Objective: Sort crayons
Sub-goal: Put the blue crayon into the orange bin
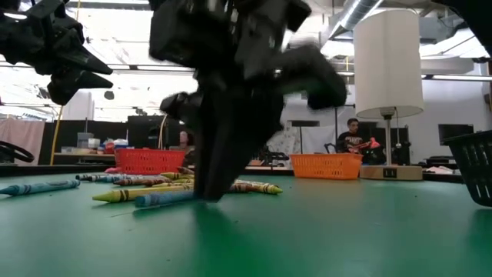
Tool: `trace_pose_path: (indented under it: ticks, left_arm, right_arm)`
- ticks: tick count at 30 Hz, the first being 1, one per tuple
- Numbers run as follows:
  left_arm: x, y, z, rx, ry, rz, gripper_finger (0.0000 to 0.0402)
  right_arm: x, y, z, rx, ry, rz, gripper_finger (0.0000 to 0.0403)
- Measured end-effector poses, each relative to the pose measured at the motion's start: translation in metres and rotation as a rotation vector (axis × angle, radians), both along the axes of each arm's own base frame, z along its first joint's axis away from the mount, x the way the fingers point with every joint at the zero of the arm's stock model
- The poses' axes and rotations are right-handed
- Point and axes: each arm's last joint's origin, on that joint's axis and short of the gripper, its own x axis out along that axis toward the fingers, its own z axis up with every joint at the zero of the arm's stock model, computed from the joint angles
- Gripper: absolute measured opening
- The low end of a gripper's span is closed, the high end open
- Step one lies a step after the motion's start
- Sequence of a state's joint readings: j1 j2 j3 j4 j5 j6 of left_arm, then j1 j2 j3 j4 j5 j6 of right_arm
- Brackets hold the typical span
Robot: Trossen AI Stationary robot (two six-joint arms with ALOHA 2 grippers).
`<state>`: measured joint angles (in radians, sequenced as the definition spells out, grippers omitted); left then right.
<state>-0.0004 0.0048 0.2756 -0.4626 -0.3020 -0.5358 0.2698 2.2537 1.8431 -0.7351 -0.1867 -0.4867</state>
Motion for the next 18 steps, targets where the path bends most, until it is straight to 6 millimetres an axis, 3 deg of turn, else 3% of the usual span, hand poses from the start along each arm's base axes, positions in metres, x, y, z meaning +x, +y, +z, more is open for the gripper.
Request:
trace_pose_path:
  ticks: [5, 11, 18]
  left_arm:
    - [0.0, 0.0, -0.001, 0.0, 0.008, 0.0, 0.0135]
    - [0.0, 0.0, -0.002, -0.001, 0.018, 0.0, 0.0135]
    - [0.0, 0.0, -0.002, 0.002, 0.018, 0.0, 0.0135]
  right_arm:
    - [-0.001, 0.004, -0.008, -0.064, 0.017, -0.027, 0.0083]
    - [-0.004, 0.003, -0.003, -0.053, 0.042, -0.098, 0.0078]
    - [0.004, 0.004, 0.032, -0.037, -0.061, -0.084, 0.007]
